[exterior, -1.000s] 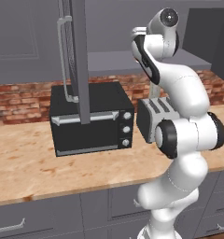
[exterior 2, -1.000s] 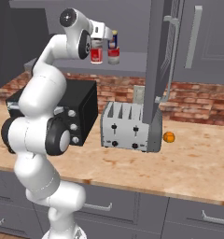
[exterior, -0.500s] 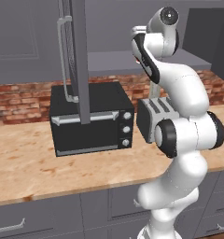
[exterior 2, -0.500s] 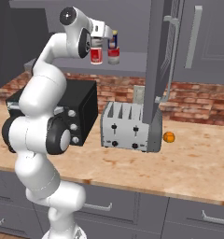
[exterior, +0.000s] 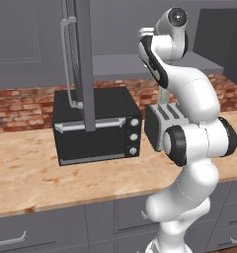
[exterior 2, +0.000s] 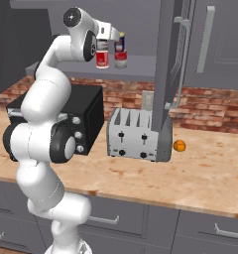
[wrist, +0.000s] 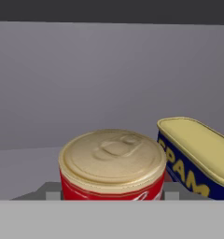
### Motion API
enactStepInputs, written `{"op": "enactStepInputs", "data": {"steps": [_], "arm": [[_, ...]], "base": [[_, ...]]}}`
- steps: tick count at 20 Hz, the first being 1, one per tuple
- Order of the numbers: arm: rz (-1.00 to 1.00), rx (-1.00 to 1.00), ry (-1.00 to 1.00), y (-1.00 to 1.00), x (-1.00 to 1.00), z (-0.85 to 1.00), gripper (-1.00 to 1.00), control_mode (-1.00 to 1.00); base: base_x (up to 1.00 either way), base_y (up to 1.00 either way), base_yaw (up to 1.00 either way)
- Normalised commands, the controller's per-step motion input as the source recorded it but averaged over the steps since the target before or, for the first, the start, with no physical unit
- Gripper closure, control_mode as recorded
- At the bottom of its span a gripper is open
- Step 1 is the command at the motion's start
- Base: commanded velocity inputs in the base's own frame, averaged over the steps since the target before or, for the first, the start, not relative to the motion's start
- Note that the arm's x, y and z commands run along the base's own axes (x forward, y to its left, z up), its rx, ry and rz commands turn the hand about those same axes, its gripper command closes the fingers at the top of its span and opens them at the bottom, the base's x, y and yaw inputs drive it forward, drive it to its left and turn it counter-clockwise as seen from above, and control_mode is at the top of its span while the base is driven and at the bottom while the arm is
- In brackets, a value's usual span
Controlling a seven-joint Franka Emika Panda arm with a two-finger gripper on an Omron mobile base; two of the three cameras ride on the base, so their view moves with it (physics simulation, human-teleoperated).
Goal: Stack two cans on top of the other two cans in the cabinet.
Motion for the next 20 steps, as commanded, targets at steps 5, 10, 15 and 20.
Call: {"op": "enactStepInputs", "data": {"steps": [5, 10, 15, 20], "arm": [[0.0, 0.0, 0.02, 0.06, 0.01, 0.0, 1.0, -1.0], [0.0, 0.0, 0.0, 0.0, 0.01, -0.01, 1.0, -1.0], [0.0, 0.0, 0.0, 0.0, 0.05, -0.01, 1.0, -1.0], [0.0, 0.0, 0.02, 0.0, 0.05, 0.0, 1.0, -1.0]], "base": [[0.0, 0.0, 0.0], [0.0, 0.0, 0.0], [0.0, 0.0, 0.0], [0.0, 0.0, 0.0]]}}
